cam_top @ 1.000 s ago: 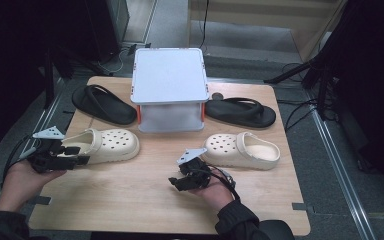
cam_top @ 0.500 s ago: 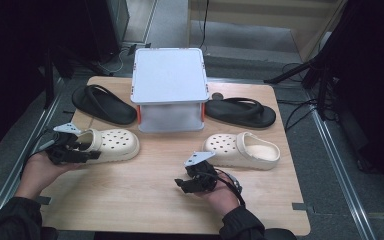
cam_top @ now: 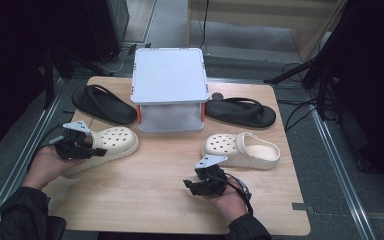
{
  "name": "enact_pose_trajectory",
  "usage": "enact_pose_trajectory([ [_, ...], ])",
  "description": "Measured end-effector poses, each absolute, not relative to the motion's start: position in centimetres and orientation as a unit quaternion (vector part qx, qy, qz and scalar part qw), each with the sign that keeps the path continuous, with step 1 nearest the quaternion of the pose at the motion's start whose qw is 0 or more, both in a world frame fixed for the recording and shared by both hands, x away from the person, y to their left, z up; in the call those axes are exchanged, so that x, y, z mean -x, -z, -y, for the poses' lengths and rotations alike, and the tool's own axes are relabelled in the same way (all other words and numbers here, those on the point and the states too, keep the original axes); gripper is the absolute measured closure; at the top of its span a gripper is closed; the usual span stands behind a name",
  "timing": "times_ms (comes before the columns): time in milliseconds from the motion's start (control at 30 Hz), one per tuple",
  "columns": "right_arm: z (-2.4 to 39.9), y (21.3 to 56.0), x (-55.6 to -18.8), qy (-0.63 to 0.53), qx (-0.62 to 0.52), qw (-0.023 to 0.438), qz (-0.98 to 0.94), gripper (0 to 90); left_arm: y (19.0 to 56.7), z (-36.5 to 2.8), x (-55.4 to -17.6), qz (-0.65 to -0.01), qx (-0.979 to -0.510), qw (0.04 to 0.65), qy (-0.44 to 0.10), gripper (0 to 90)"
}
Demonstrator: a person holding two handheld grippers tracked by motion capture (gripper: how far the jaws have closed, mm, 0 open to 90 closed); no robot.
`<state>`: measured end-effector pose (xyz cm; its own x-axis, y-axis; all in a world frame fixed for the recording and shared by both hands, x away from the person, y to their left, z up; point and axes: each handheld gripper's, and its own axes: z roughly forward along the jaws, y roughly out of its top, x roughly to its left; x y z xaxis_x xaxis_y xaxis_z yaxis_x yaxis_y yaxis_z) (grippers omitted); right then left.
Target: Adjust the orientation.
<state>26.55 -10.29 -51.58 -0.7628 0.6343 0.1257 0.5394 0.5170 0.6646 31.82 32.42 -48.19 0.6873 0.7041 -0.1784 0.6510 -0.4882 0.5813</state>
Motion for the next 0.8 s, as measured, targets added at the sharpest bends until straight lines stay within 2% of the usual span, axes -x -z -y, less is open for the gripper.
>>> enact_pose_trajectory([
  [333, 10.6, 51.5, -26.6, -0.365, -0.343, 0.065, -0.863, 42.6, 47.0, -31.5, -31.6, -0.404, -0.853, 0.326, -0.049, 77.2],
  [800, 10.6, 51.3, -26.8, -0.372, -0.344, 0.065, -0.859, 42.7, 45.3, -24.2, -31.1, -0.35, -0.871, 0.344, -0.031, 77.1],
])
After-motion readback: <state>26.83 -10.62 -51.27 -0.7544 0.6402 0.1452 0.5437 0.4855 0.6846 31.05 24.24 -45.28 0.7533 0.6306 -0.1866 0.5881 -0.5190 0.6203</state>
